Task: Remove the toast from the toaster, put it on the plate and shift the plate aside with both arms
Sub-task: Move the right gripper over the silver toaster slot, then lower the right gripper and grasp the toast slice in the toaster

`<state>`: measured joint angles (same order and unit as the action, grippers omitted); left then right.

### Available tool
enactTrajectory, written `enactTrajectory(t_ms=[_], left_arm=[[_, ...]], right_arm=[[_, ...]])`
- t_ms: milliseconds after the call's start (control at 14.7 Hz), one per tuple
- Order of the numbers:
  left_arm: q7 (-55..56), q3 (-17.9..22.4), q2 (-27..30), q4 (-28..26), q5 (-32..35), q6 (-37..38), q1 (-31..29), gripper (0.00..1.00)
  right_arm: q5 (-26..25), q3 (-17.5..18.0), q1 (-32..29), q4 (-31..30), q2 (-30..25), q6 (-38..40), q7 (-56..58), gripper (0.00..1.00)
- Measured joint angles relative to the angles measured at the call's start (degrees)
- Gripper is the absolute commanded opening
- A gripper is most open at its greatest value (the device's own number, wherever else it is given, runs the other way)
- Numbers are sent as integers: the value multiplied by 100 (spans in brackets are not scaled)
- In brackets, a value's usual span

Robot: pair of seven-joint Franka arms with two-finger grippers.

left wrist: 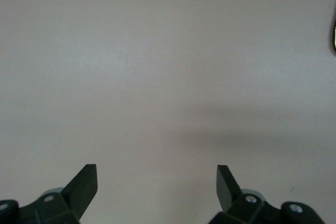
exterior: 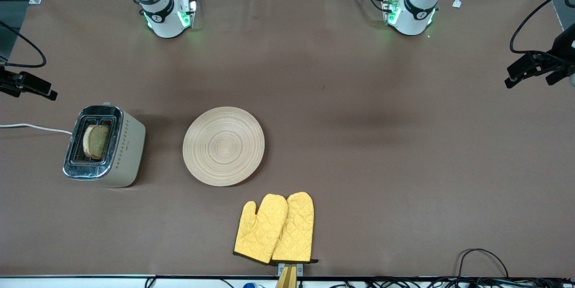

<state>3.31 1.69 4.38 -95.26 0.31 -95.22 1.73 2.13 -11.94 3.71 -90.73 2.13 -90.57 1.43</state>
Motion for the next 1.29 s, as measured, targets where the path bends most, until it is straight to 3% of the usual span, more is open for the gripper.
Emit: enactTrajectory(t_ms=[612, 1293], left_arm=[[0, -6, -3, 1, 1, 58, 3, 100], [0, -7, -13, 8, 1, 72, 0, 100]], right_arm=[[-203, 6, 0, -127, 70, -304, -3, 100], [-222, 37, -200, -340, 1731, -1448, -7, 100]])
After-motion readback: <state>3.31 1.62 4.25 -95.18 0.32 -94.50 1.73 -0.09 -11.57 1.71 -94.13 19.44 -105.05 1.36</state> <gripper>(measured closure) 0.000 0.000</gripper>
